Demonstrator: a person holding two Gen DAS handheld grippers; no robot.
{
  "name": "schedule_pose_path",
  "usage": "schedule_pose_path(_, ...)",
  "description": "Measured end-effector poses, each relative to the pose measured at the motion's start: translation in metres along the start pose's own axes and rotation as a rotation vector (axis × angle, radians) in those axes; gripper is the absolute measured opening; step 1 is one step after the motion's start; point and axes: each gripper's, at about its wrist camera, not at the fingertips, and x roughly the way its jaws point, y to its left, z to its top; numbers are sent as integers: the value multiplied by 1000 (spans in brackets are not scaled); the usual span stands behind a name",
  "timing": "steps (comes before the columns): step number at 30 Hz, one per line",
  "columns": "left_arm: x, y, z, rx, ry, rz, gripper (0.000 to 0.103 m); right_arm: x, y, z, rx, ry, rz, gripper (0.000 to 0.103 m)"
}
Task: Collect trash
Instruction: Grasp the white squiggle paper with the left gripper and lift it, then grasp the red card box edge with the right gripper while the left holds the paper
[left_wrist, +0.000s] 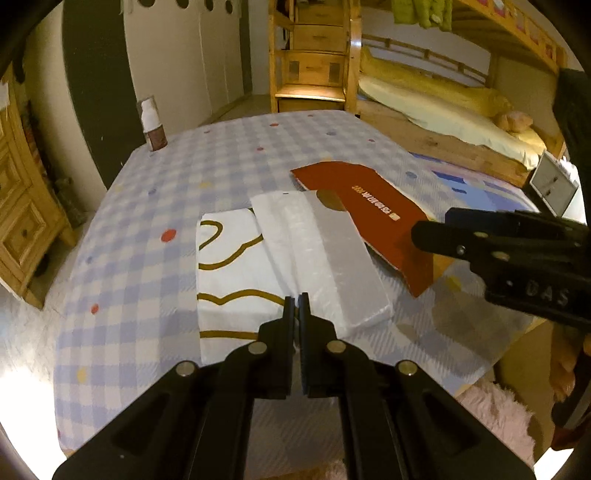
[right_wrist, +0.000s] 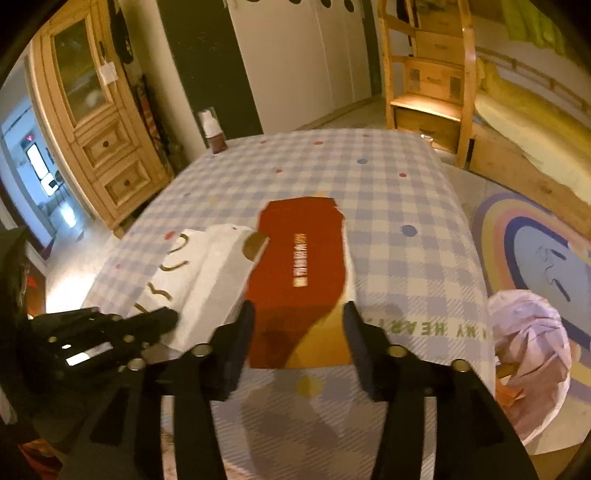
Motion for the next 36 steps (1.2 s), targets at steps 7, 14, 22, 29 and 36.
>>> schedule_pose_path(7, 2, -3, 0, 31, 4, 8, 1, 13, -15, 0, 27, 14, 33, 56)
schedule_pose_path(14, 6, -11, 4, 77, 31, 25, 1, 3, -11, 7, 54, -7, 129, 25)
schedule_pose_path(22, -4, 3, 3, 30, 23, 3, 1, -13, 21, 20, -19, -32, 106, 7)
schedule_pose_path(29, -63, 44, 14, -93, -135, 28, 0, -45, 30, 25, -101, -81, -29, 5)
schedule_pose_path(36, -88, 58, 20, -140, -203, 29, 0, -44, 29, 14, -134, -31, -79, 5)
